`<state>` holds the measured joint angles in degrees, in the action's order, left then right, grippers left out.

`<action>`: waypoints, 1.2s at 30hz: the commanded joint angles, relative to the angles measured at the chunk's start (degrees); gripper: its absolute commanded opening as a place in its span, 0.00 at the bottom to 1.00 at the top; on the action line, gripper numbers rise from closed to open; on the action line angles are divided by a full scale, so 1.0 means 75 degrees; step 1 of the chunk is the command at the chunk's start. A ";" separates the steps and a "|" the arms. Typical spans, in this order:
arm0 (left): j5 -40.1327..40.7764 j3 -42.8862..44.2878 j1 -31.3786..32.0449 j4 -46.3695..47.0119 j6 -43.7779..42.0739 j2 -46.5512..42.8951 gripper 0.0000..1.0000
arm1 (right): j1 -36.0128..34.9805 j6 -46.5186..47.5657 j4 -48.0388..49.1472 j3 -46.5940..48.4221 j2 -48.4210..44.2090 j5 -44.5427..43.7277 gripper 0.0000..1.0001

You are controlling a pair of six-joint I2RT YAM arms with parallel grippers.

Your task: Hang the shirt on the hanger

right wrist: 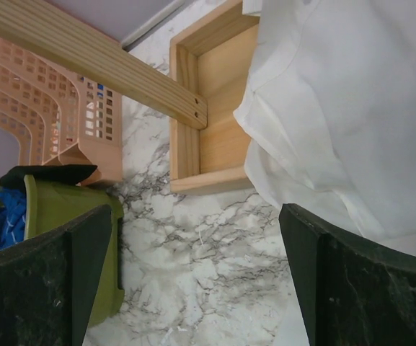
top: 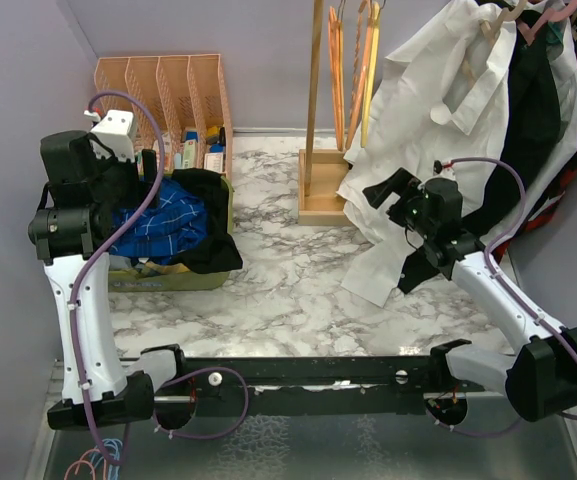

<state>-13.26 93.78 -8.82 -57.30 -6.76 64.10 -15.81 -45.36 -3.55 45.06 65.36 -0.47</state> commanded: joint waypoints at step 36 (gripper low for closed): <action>-0.0688 -0.1176 0.0910 0.0341 -0.2478 0.3562 0.57 | -0.0060 0.1191 0.1218 -0.0542 -0.0640 0.2596 1.00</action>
<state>-17.10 86.32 -3.20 -54.72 -22.00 90.43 -16.08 -36.56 5.63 42.41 60.62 20.47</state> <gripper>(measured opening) 0.568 0.995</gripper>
